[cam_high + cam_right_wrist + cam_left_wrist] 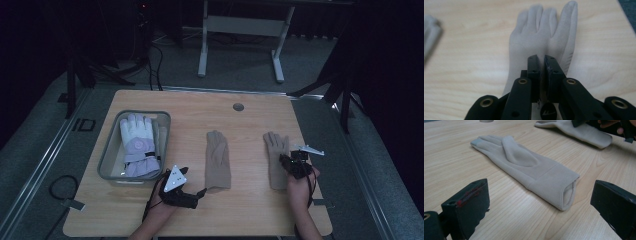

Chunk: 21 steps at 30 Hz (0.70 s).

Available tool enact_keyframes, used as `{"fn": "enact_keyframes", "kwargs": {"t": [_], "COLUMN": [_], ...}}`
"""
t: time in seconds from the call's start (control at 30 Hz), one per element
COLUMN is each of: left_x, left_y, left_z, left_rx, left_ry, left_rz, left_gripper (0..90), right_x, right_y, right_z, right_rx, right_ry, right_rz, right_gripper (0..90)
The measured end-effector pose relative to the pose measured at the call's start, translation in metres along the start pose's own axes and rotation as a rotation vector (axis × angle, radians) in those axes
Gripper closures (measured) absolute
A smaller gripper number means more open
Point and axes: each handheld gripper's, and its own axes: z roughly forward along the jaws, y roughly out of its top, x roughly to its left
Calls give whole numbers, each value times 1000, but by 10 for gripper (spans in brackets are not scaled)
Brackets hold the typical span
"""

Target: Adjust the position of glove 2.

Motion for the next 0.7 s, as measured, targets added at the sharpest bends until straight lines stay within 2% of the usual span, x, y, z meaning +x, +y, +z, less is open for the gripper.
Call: {"fn": "enact_keyframes", "kwargs": {"t": [0.13, 0.3, 0.43, 0.47, 0.5, 0.53, 0.57, 0.6, 0.63, 0.67, 0.7], "left_x": [0, 0, 1, 1, 1, 2, 2, 2, 1, 2, 2], "left_y": [0, 0, 0, 0, 0, -1, -1, -1, -1, -1, -1], "left_z": [0, -1, -1, -1, -1, -1, -1, -1, -1, -1, -1], "left_rx": [-1, -3, -1, -3, -3, -2, -1, 1, -1, -2, -2], "left_ry": [0, -1, 1, -2, -2, -1, -2, -1, -1, -2, -3], "left_rz": [3, -2, -2, -4, -4, -5, -6, -5, -5, -6, -5], "left_gripper": [24, 24, 24, 24, 24, 24, 24, 24, 25, 24, 24], "right_x": [0, -2, -6, -6, -6, -10, -12, -14, -15, -18, -21], "right_y": [-6, -8, -5, -5, -5, 0, 1, 3, 3, 4, 6], "right_z": [6, 7, 3, 0, 0, -5, -7, -9, -10, -10, -11], "right_rx": [24, 28, 25, 16, 16, 5, -7, -21, -18, -12, -12], "right_ry": [-14, 3, 37, 41, 41, 73, 91, 93, 69, 74, 100], "right_rz": [-22, -32, -29, -34, -34, -69, -73, -100, -122, -129, -130], "right_gripper": [827, 793, 718, 674, 674, 594, 569, 555, 555, 550, 546]}}
